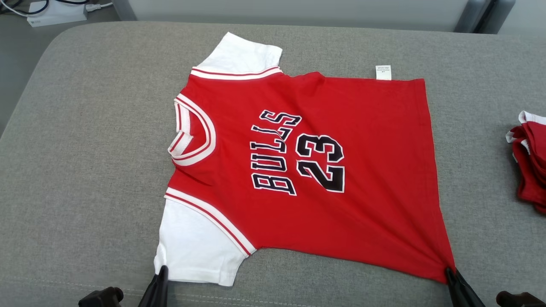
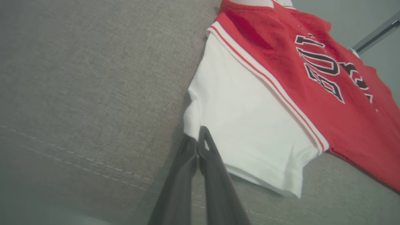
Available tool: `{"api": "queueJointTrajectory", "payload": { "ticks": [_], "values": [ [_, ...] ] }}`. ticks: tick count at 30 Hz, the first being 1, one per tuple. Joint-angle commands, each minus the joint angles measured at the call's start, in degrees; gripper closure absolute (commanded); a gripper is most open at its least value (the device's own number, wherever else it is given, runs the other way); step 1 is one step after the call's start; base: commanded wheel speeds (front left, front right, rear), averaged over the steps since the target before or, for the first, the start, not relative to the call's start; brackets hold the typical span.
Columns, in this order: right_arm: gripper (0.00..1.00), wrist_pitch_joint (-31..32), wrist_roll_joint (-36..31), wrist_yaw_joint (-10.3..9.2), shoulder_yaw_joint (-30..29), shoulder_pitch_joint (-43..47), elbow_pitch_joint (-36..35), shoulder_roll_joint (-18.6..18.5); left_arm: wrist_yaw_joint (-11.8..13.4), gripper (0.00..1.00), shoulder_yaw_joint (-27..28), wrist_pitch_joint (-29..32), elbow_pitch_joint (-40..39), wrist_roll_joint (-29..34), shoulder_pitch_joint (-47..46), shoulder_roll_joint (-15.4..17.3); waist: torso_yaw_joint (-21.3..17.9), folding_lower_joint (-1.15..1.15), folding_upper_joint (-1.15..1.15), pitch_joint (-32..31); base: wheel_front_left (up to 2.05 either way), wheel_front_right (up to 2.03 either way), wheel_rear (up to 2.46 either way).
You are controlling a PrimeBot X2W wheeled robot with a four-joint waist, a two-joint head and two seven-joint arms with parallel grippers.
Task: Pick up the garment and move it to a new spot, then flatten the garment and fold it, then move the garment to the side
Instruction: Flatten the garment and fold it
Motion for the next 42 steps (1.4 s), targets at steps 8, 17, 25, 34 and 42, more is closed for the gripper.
{"api": "queueJointTrajectory", "payload": {
  "ticks": [8, 17, 25, 34, 42],
  "values": [
    [1.00, 2.2, 0.9, -0.02, -1.1, 0.4, -6.8, -0.6, 4.4, 1.00, 3.0, 2.1, -15.5, 0.6, 3.2, 3.7, 0.2, 0.00, 0.00, 0.7, 0.00, 0.00, 0.00],
    [1.00, 8.8, 8.3, -0.02, 0.5, -4.2, -16.3, -2.4, 7.8, 1.00, 5.8, 6.7, -28.8, 2.7, -1.0, 9.1, -1.2, 0.00, 0.00, 2.9, 0.00, 0.00, 0.00],
    [1.00, 16.6, 15.2, -0.02, 2.1, -14.1, -16.6, -4.6, 8.3, 1.00, 7.2, 9.8, -30.4, 2.7, -9.4, 11.1, -3.0, 0.00, 0.00, 5.8, 0.00, 0.00, 0.00],
    [1.00, 18.7, 18.7, -0.02, 5.7, -26.6, -7.8, -6.5, 5.2, 1.00, 6.9, 10.3, -21.0, 0.7, -19.8, 10.0, -4.2, 0.00, 0.00, 8.5, 0.00, 0.00, 0.00],
    [1.00, 17.3, 21.5, -0.02, 9.6, -34.6, 1.7, -7.2, 1.6, 1.00, 6.9, 9.1, -8.2, -1.4, -28.2, 8.1, -4.8, 0.00, 0.00, 9.6, 0.00, 0.00, 0.00]
  ]
}}
